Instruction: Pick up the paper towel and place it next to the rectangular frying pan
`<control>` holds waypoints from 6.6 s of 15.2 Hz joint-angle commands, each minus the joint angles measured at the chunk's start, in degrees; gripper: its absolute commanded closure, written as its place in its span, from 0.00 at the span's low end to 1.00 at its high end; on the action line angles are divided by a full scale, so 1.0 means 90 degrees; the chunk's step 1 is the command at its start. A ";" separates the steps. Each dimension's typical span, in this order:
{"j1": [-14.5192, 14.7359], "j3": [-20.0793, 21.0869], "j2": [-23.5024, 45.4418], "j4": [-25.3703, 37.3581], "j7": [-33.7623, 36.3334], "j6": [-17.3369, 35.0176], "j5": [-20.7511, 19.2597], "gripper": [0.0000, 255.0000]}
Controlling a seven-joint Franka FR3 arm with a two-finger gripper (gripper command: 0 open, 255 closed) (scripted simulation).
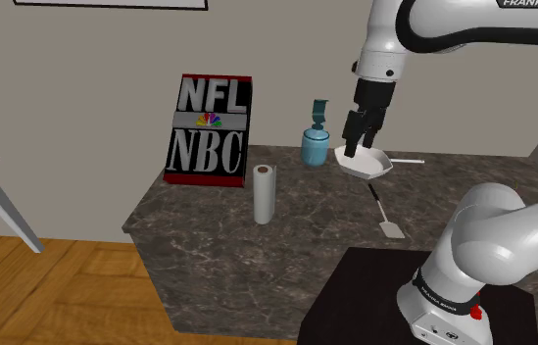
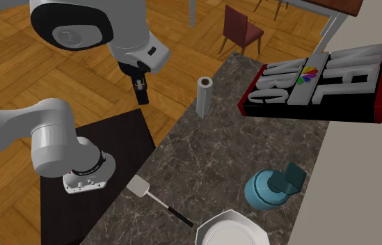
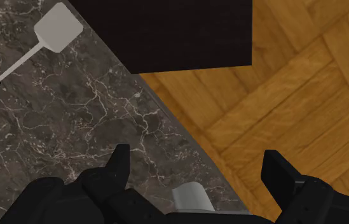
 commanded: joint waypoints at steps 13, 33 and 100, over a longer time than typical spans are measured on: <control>0.0363 0.0476 0.2619 0.0704 -0.0498 0.2309 -0.0344 0.00; 0.0540 0.0855 0.5245 0.1816 -0.0522 0.4127 -0.1088 0.00; 0.0555 0.0873 0.5112 0.6108 -0.0753 -0.0292 -0.0996 1.00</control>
